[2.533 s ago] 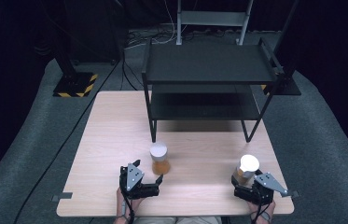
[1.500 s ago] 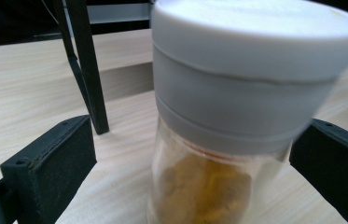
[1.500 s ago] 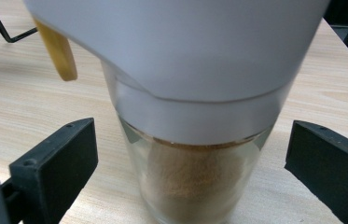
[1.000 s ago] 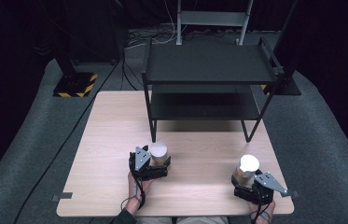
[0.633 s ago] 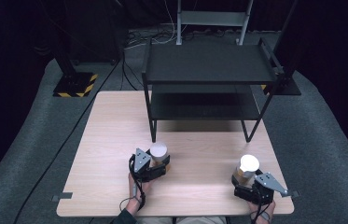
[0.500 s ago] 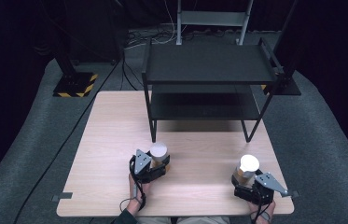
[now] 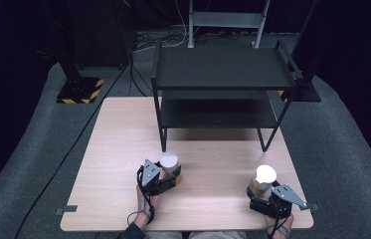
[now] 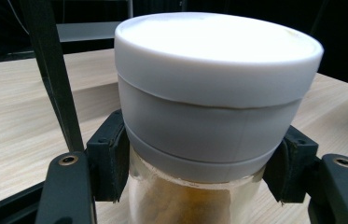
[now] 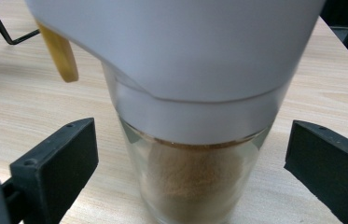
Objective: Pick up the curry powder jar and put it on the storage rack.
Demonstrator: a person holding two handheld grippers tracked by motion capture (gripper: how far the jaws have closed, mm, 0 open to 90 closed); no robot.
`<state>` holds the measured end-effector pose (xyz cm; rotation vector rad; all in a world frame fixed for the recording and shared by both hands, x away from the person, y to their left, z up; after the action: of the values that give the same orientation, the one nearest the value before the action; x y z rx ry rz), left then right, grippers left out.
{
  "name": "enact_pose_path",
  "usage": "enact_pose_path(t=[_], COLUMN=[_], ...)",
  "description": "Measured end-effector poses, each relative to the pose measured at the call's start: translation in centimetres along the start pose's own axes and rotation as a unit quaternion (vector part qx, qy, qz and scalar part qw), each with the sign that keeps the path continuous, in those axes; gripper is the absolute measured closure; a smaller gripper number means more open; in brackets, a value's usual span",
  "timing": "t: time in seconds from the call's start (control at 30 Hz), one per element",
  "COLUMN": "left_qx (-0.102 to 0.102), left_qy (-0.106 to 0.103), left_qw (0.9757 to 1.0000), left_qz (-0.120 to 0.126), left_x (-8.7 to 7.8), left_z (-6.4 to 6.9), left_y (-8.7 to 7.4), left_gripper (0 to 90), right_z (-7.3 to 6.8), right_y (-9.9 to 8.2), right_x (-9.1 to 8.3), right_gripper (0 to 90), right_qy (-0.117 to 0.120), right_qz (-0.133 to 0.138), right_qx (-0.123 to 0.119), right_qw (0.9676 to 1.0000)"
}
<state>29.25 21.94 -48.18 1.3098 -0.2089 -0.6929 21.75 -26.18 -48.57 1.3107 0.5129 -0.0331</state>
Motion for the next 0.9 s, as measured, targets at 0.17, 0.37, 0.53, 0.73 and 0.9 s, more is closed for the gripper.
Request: enact_pose_path(t=[0.17, 0.37, 0.53, 0.73, 0.9], left_qx=[0.004, 0.013, 0.008, 0.002, 0.006], left_qy=[-0.007, -0.016, -0.025, -0.034, -0.033], left_qw=[1.0000, 0.9998, 0.9997, 0.9994, 0.9994], left_qz=[0.002, 0.002, 0.002, -0.002, -0.004], left_x=[-0.5, -0.8, -1.1, -1.3, -1.5], left_z=[0.0, 0.1, -0.1, -0.4, -0.4], left_y=[0.6, 1.3, 1.7, 2.4, 3.0], left_gripper=[34.3, 34.3, 34.4, 34.4, 34.4], right_z=[0.0, 0.1, 0.1, 0.1, 0.1], right_y=[0.0, 0.0, 0.0, 0.0, 0.0], right_x=[0.0, 0.0, 0.0, 0.0, 0.0], right_gripper=[1.3, 1.3, 1.3, 1.3, 1.4], right_qy=[0.000, 0.003, 0.003, 0.003, 0.004], right_qz=[0.000, 0.000, 0.000, 0.000, 0.002], right_qx=[0.000, 0.000, 0.001, 0.000, -0.001], right_qw=[1.0000, 1.0000, 1.0000, 1.0000, 1.0000])
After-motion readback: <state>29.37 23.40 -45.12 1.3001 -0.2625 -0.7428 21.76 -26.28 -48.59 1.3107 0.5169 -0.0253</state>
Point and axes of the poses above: each handheld gripper's, and its own axes: x roughly forward along the jaws, y roughly out of its top, z roughly to its right, the point moved 4 cm from there along x, roughly forward along the jaws, and after that the axes turned 12 degrees about -x, right-handed, at the moved point
